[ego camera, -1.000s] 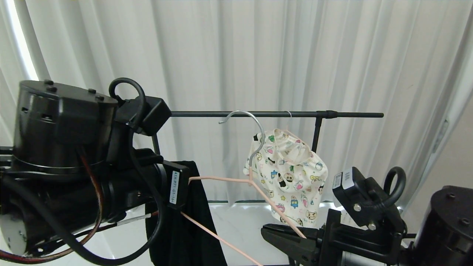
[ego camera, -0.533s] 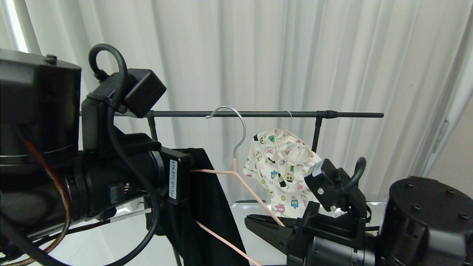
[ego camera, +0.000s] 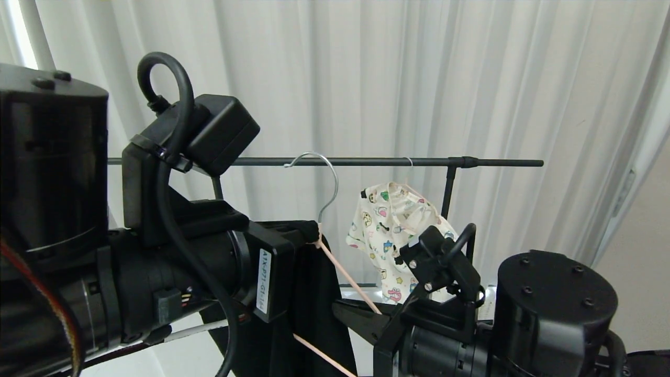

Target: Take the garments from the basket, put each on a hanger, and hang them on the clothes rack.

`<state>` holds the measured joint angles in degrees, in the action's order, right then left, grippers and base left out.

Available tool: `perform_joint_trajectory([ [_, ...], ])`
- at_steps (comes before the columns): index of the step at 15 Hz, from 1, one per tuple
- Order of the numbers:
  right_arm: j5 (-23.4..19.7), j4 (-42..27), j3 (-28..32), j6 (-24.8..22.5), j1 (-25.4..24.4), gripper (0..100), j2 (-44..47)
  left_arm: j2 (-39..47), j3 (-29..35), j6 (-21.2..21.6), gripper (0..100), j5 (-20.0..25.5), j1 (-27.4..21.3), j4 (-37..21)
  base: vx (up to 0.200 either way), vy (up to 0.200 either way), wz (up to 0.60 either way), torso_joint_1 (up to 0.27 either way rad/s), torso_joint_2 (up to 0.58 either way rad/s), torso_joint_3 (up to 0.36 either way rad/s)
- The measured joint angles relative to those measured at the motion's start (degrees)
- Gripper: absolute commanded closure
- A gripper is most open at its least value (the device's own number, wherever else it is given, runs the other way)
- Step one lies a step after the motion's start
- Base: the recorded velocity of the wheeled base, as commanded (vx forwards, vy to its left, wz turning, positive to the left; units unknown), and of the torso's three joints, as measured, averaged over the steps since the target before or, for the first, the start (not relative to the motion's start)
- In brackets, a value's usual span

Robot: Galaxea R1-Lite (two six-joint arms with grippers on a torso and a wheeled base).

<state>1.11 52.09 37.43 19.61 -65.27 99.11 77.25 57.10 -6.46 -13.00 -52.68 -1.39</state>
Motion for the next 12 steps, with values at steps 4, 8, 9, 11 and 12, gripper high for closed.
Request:
perform_joint_trajectory([
  [4,2.22,0.07,0.52,0.99,2.36,100,0.83,-0.44,-1.56,4.17,100,-0.02,-0.71,0.44,0.0,0.0,0.0,0.0,0.0,0.0],
  [8,4.52,0.07,1.22,0.8,3.95,100,0.78,-1.05,-4.22,5.6,0,-0.06,-0.74,3.41,0.0,0.0,0.0,0.0,0.0,0.0],
  [9,4.58,0.07,1.24,0.41,4.06,100,0.65,-1.05,-4.4,5.62,0,-0.06,-0.73,3.71,0.0,0.0,0.0,0.0,0.0,0.0],
  [11,4.66,0.02,1.11,-1.88,4.24,100,0.11,-1.34,-4.57,5.67,0,-0.06,-0.63,3.77,0.0,0.0,0.0,0.0,0.0,0.0],
  [12,4.61,0.1,0.8,-3.19,4.68,100,-0.24,-1.71,-4.88,5.68,0,-0.11,-0.57,3.79,0.0,0.0,0.0,0.0,0.0,0.0],
])
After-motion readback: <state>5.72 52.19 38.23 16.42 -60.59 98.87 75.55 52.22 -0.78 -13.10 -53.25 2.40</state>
